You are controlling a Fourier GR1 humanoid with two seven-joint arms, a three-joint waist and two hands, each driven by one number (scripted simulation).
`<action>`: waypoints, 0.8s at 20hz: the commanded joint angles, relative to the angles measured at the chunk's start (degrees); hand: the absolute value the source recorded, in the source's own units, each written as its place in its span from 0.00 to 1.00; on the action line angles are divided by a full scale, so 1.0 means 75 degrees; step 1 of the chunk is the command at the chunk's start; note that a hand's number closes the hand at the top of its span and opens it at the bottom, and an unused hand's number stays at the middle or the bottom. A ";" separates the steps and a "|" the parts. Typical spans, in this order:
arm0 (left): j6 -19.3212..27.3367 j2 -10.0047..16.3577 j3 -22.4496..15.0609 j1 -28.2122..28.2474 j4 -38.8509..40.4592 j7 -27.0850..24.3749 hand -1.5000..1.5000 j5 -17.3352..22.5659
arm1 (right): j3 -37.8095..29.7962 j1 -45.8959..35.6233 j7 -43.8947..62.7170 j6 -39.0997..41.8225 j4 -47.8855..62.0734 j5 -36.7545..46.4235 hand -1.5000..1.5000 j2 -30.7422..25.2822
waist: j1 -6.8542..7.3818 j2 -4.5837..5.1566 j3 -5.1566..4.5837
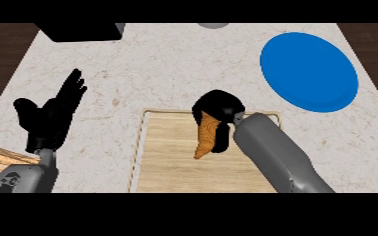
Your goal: Pick the croissant from the tray and place it in the plate
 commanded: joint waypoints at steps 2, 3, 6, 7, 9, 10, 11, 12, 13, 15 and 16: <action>0.0016 -0.0072 0.0013 0.0033 0.0141 0.0052 0.50 0.0016 | -0.1436 -0.0128 0.2364 -0.1972 0.0303 -0.0023 1.00 0.0552 | 0.0104 0.0073 -0.0162; -0.0114 -0.0020 0.0061 0.0092 0.0252 -0.0046 0.50 0.0063 | -0.1441 -0.0086 0.2417 -0.2396 0.0151 0.0213 1.00 0.0285 | 0.0074 0.0062 -0.0168; -0.0061 -0.0134 -0.0017 0.0083 0.0197 -0.0021 0.50 0.0015 | -0.1689 -0.0331 0.3001 -0.3672 -0.0321 0.0625 1.00 0.0392 | 0.0112 0.0045 -0.0166; -0.0089 0.0035 0.0207 -0.0089 0.0402 -0.0030 0.50 0.0048 | -0.1863 -0.0534 0.3037 -0.3990 -0.0549 0.0706 1.00 0.0217 | 0.0056 0.0051 -0.0169; -0.0070 -0.0018 0.0041 0.0148 0.0143 0.0030 0.50 -0.0035 | -0.1902 -0.0466 0.3359 -0.4747 -0.0958 0.1142 1.00 0.0019 | 0.0051 -0.0006 -0.0166; -0.0107 -0.0074 0.0057 0.0203 0.0232 -0.0125 0.50 -0.0010 | -0.1751 -0.0294 0.3599 -0.5255 -0.1006 0.1588 1.00 -0.0002 | 0.0038 0.0002 -0.0172; -0.0235 -0.0002 0.0200 -0.0009 0.0418 -0.0016 0.50 0.0148 | -0.1780 -0.0646 0.4089 -0.5335 -0.1163 0.1837 1.00 0.0074 | 0.0020 0.0007 -0.0179; 0.0118 -0.0265 -0.0114 0.0087 0.0284 0.0022 0.50 -0.0205 | -0.1760 -0.0585 0.4493 -0.5583 -0.1248 0.2127 1.00 0.0139 | 0.0031 -0.0002 -0.0174; -0.0182 -0.0043 0.0066 -0.0205 0.0348 0.0219 0.50 0.0030 | -0.1839 -0.0430 0.4652 -0.5935 -0.1196 0.2328 1.00 0.0113 | 0.0049 0.0031 -0.0171; -0.0024 -0.0182 0.0054 -0.0011 0.0500 -0.0251 0.50 -0.0210 | -0.2090 -0.0135 0.4965 -0.5968 -0.1614 0.2407 1.00 -0.0201 | 0.0028 0.0029 -0.0172; -0.0196 0.0026 0.0266 -0.0219 0.0328 0.0210 0.50 0.0063 | -0.2397 -0.0421 0.5074 -0.5694 -0.1647 0.2285 1.00 -0.0423 | 0.0100 0.0034 -0.0168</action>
